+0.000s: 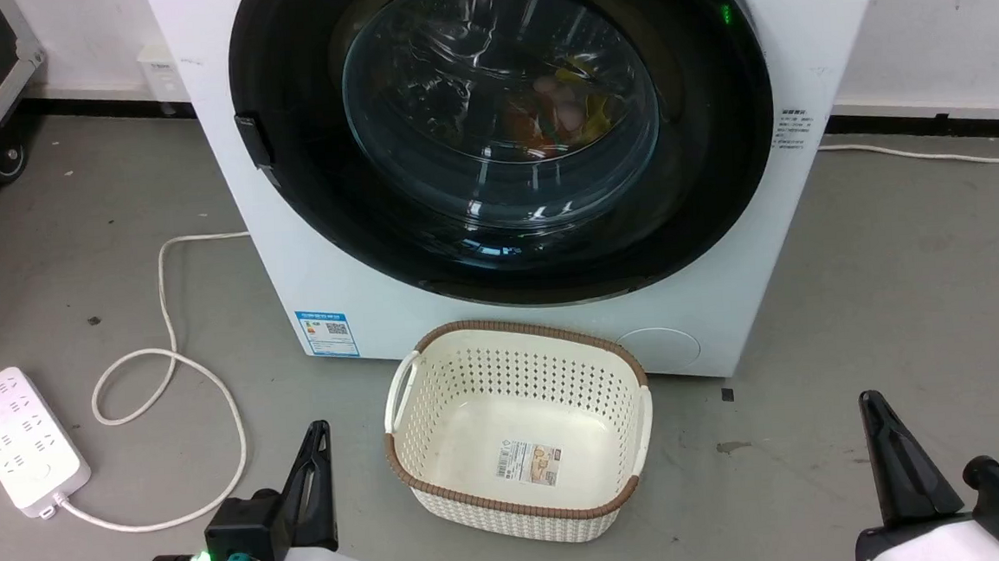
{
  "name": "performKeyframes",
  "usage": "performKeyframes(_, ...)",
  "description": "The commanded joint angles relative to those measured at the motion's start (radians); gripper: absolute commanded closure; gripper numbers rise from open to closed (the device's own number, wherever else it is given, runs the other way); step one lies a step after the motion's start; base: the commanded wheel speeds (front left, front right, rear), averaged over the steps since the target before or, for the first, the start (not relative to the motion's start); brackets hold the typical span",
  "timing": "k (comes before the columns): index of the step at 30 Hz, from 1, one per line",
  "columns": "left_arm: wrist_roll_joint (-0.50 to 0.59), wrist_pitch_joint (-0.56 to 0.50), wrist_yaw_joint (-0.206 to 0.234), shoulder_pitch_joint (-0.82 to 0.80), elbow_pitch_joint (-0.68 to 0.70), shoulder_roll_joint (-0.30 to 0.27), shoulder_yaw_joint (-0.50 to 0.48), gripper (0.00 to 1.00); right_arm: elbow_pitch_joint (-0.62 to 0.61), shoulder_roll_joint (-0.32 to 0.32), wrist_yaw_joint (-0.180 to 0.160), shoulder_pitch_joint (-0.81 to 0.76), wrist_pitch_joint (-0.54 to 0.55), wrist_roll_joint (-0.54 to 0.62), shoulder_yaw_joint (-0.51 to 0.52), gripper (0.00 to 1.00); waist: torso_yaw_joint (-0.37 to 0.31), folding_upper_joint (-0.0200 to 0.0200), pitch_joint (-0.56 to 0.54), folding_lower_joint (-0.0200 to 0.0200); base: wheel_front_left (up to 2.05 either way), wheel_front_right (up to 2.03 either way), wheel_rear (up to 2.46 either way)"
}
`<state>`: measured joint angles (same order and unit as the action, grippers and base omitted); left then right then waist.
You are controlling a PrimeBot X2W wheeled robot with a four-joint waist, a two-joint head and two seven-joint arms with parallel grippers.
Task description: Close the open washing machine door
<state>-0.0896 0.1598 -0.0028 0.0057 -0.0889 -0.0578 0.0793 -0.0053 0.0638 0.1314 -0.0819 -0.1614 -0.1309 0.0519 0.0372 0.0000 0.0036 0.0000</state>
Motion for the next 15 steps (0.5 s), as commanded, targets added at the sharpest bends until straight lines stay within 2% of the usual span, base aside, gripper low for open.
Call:
performKeyframes(1, 0.008, -0.006, 0.001, -0.002, 0.006, 0.0, -0.006, 1.0, 0.001, -0.005, 0.0, 0.02, 0.006, 0.01, -0.003, 1.0, -0.001, 0.0, 0.0, 0.0, 0.0, 0.0, 0.0)
performKeyframes(15, 0.025, -0.036, 0.001, -0.003, 0.023, 0.002, -0.021, 1.0, 0.002, -0.007, 0.0, 0.032, 0.037, 0.034, -0.013, 1.0, -0.008, 0.0, -0.001, 0.0, 0.0, 0.0, 0.0)
